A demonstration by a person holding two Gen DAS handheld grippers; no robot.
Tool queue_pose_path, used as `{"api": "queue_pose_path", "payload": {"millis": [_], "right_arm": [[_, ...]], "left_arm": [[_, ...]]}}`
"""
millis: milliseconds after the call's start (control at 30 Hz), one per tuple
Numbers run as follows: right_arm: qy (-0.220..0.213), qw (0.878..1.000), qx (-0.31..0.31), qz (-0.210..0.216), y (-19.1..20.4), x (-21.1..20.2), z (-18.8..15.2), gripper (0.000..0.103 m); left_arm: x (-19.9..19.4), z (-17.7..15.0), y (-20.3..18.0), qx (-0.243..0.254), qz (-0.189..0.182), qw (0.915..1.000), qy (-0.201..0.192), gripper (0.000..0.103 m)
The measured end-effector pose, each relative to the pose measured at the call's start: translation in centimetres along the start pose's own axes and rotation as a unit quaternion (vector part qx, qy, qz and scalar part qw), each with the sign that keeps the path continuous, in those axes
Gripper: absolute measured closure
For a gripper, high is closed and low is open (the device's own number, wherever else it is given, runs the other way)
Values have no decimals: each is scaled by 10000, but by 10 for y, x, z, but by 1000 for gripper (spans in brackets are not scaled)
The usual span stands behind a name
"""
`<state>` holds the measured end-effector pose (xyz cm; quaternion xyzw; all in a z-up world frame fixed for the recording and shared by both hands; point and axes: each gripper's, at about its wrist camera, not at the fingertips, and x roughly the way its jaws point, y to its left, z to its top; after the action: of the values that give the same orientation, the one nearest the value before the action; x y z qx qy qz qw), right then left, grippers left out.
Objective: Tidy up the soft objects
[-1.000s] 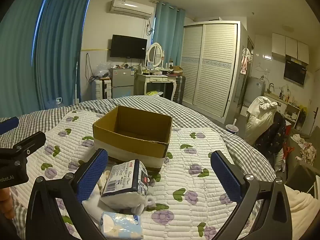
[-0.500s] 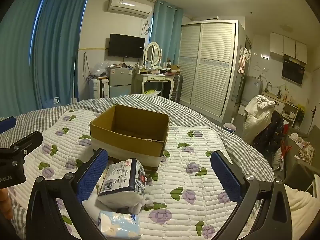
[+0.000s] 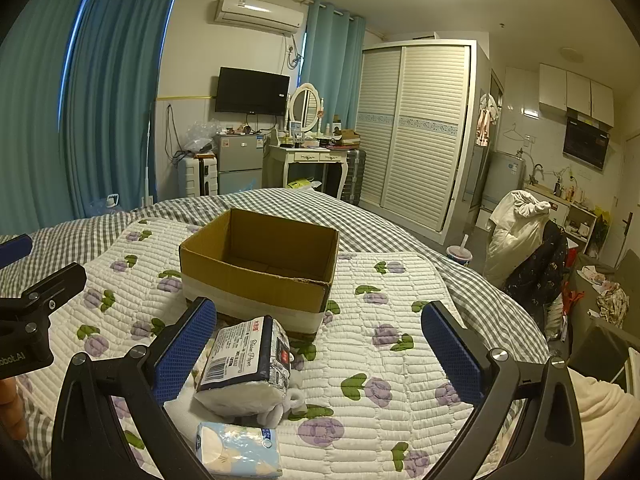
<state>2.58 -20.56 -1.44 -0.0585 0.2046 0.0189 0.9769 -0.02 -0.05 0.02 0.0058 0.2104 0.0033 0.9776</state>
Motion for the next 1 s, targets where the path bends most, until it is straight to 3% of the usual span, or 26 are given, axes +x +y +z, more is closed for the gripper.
{"api": "queue_pose_path", "payload": {"millis": [1000], "right_arm": [[7, 10000, 1, -8, -1, -2, 0, 0]], "left_arm": [[1, 0, -2, 46, 12, 10000, -26, 0]]}}
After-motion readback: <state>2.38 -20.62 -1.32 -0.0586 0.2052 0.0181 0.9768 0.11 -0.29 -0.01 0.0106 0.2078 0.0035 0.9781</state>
